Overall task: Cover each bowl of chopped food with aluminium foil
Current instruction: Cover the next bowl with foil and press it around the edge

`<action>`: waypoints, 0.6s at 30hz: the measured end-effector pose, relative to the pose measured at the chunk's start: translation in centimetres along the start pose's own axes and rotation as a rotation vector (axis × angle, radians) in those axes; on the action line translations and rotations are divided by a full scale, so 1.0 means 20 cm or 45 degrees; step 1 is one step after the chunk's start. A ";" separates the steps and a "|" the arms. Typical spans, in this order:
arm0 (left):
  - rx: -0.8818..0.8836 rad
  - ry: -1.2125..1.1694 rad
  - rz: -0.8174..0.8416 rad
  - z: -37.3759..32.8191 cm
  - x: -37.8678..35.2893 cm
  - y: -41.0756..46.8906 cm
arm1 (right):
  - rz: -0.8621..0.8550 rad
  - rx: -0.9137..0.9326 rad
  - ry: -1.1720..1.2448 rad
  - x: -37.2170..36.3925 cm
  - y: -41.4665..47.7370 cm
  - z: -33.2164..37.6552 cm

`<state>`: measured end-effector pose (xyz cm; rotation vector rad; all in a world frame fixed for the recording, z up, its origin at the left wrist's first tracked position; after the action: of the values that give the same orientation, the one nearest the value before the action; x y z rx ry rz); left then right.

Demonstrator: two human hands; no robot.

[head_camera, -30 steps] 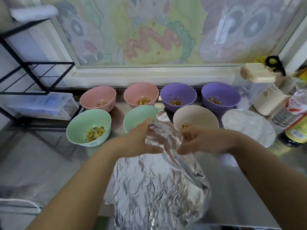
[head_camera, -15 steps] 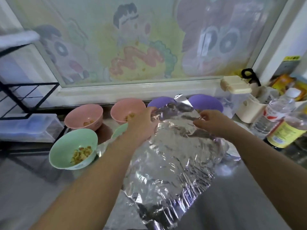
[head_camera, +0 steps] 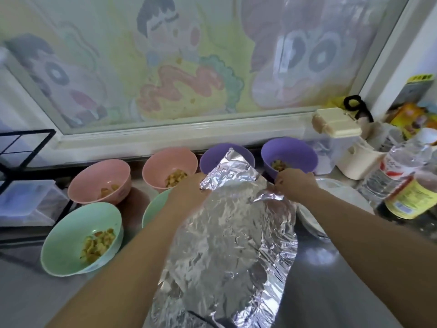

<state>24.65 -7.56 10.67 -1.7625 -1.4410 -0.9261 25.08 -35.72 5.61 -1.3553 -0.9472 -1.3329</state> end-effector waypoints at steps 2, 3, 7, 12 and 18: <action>-0.002 -0.003 0.020 0.03 0.01 0.01 | 0.011 0.022 -0.056 -0.05 0.01 0.01; -0.001 -0.001 0.040 0.04 0.01 0.01 | -0.002 0.040 -0.095 -0.05 0.01 0.01; -0.043 -0.004 0.104 0.05 0.03 0.01 | 0.036 0.122 -0.182 -0.02 -0.02 0.05; -0.047 -0.017 0.181 0.06 0.07 -0.03 | -0.020 0.260 -0.323 -0.02 -0.11 0.07; -0.012 -0.043 0.165 0.11 0.21 -0.09 | -0.079 0.360 -0.526 0.07 -0.22 0.06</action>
<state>23.72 -3.34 13.18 -1.8624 -1.3276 -0.8405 21.29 -33.84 7.63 -1.4112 -1.4081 -0.9317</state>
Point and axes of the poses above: each hand's wrist, its own y-axis towards the middle knuckle, its own x-axis out of the back of the hand, z = x × y, the point moved 7 cm from there along y, towards the middle knuckle, and after that the axes turned 7 degrees about -z, right-handed, at the moved point
